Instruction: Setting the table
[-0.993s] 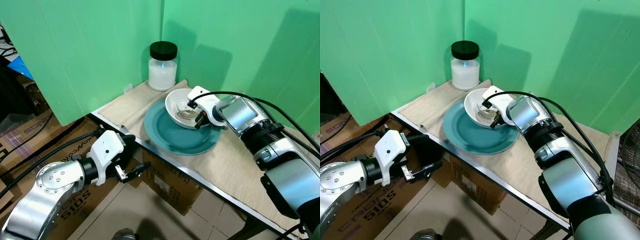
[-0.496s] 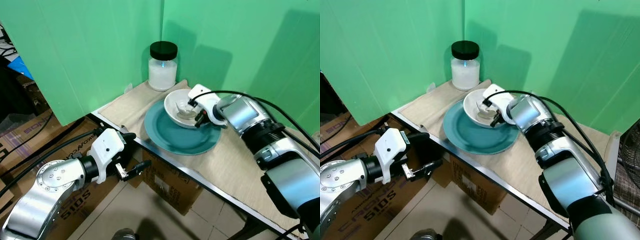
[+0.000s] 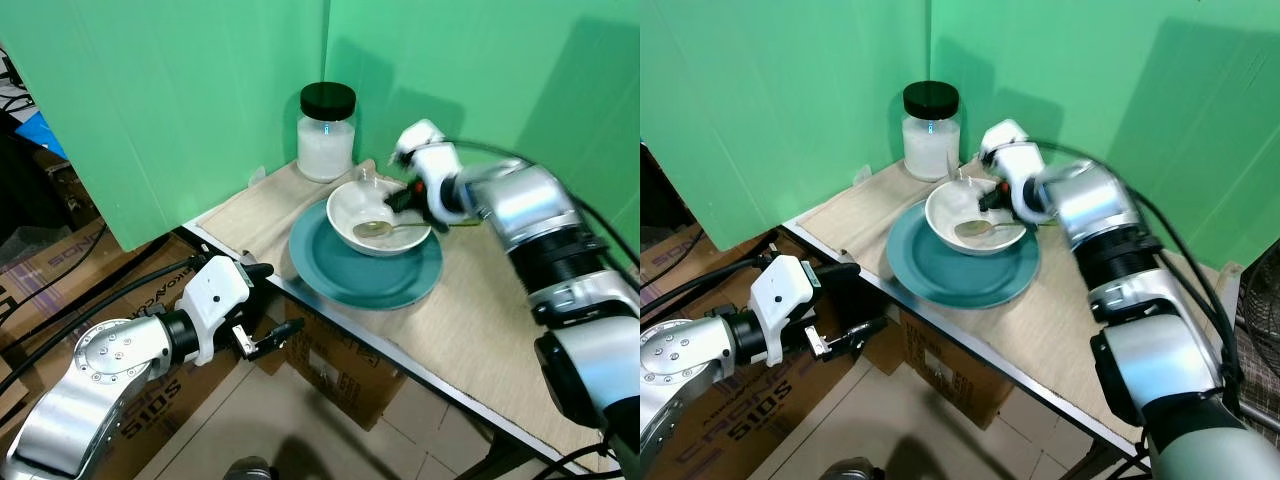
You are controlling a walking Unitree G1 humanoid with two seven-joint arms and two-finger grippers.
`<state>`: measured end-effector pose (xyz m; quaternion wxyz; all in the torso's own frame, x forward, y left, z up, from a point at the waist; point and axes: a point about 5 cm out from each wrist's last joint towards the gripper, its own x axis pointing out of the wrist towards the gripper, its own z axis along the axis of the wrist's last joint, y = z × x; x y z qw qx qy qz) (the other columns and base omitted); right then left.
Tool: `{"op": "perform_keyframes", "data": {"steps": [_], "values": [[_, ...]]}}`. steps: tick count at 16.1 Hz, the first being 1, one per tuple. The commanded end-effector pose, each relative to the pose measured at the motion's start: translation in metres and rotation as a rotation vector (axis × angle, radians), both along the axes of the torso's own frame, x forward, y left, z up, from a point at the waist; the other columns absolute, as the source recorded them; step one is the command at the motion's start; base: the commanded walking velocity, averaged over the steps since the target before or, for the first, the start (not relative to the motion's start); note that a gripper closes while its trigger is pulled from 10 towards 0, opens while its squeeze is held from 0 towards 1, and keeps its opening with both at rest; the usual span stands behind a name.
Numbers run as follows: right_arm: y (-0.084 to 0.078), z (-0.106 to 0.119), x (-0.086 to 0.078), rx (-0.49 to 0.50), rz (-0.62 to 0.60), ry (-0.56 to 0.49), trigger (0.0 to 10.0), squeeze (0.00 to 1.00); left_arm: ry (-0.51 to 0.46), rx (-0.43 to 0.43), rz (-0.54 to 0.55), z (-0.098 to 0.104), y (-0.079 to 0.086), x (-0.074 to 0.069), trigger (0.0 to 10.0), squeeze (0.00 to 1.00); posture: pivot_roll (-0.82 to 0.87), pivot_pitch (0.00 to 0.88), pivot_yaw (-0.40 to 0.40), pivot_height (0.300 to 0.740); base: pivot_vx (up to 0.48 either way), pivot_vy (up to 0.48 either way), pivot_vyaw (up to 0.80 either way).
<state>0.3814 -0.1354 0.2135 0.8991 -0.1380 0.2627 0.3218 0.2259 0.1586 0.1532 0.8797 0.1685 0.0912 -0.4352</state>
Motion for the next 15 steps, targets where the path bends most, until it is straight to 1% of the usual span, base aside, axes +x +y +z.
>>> {"op": "perform_keyframes", "data": {"steps": [1, 2, 3, 4, 5, 6, 7, 8, 9, 10, 11, 13, 14, 15], "values": [[-0.001, 0.006, -0.001, 0.099, -0.017, -0.030, 0.0, 0.00, -0.006, 0.011, -0.002, -0.001, -0.002, 0.002, 10.0, 0.13, 0.15, 0.000, -0.038, 0.740, 0.000, 0.000, 0.00], [-0.001, 0.007, -0.002, 0.128, -0.022, -0.042, 0.0, 0.00, -0.006, 0.010, -0.003, -0.001, -0.002, 0.002, 10.0, 0.13, 0.15, 0.000, -0.038, 0.740, 0.000, 0.000, 0.00], [-0.002, 0.016, -0.005, 0.260, -0.019, -0.159, 0.0, 0.00, -0.018, 0.004, 0.001, 0.000, -0.004, 0.002, 10.0, 0.13, 0.16, 0.000, -0.048, 0.740, 0.000, 0.000, 0.00], [-0.007, 0.021, -0.012, 0.326, -0.050, -0.218, 0.0, 0.00, -0.057, -0.012, 0.025, 0.004, -0.009, 0.006, 10.0, 0.13, 0.17, 0.000, -0.057, 0.740, 0.000, 0.000, 0.00], [-0.012, 0.028, -0.024, 0.407, -0.098, -0.316, 0.0, 0.00, -0.102, -0.037, 0.095, 0.009, -0.015, 0.014, 10.0, 0.13, 0.17, 0.000, -0.061, 0.740, 0.000, 0.000, 0.00], [-0.017, 0.030, -0.041, 0.453, -0.151, -0.384, 0.0, 0.00, -0.153, -0.063, 0.204, 0.014, -0.018, 0.023, 10.0, 0.13, 0.18, 0.000, -0.073, 0.740, 0.000, 0.000, 0.00], [-0.016, 0.026, -0.056, 0.479, -0.172, -0.385, 8.8, 0.00, -0.193, -0.088, 0.266, 0.019, -0.018, 0.027, 10.0, 0.13, 0.18, 0.000, -0.074, 0.740, 0.000, 0.000, -0.66], [-0.014, 0.022, -0.070, 0.488, -0.195, -0.397, 10.0, 0.00, -0.225, -0.109, 0.313, 0.024, -0.018, 0.030, 10.0, 0.13, 0.19, 0.000, -0.073, 0.740, 0.000, 0.000, -0.80], [-0.011, 0.016, -0.084, 0.480, -0.219, -0.429, 10.0, 0.00, -0.267, -0.132, 0.352, 0.030, -0.017, 0.030, 10.0, 0.13, 0.18, 0.000, -0.070, 0.740, 0.000, 0.000, -0.80], [-0.008, 0.013, -0.091, 0.509, -0.249, -0.452, 10.0, 0.00, -0.286, -0.148, 0.382, 0.034, -0.017, 0.029, 10.0, 0.13, 0.17, 0.000, -0.062, 0.740, 0.000, 0.000, -0.80], [-0.006, 0.011, -0.102, 0.557, -0.316, -0.502, 10.0, 0.00, -0.307, -0.167, 0.429, 0.037, -0.016, 0.026, 10.0, 0.13, 0.17, 0.000, -0.054, 0.740, 0.000, 0.000, -0.80], [-0.005, 0.005, -0.110, 0.528, -0.366, -0.541, 10.0, 0.00, -0.303, -0.158, 0.452, 0.034, -0.018, 0.023, 10.0, 0.12, 0.17, 0.000, -0.059, 0.740, 0.000, 0.000, -0.80], [-0.008, -0.002, -0.111, 0.519, -0.425, -0.541, 10.0, 0.00, -0.284, -0.156, 0.474, 0.029, -0.017, 0.023, 10.0, 0.12, 0.17, 0.000, -0.059, 0.740, 0.000, 0.000, -0.80], [-0.009, -0.008, -0.114, 0.485, -0.452, -0.532, 10.0, 0.00, -0.280, -0.125, 0.497, 0.024, -0.016, 0.022, 10.0, 0.12, 0.17, 0.000, -0.058, 0.740, 0.000, 0.000, -0.80]]}}
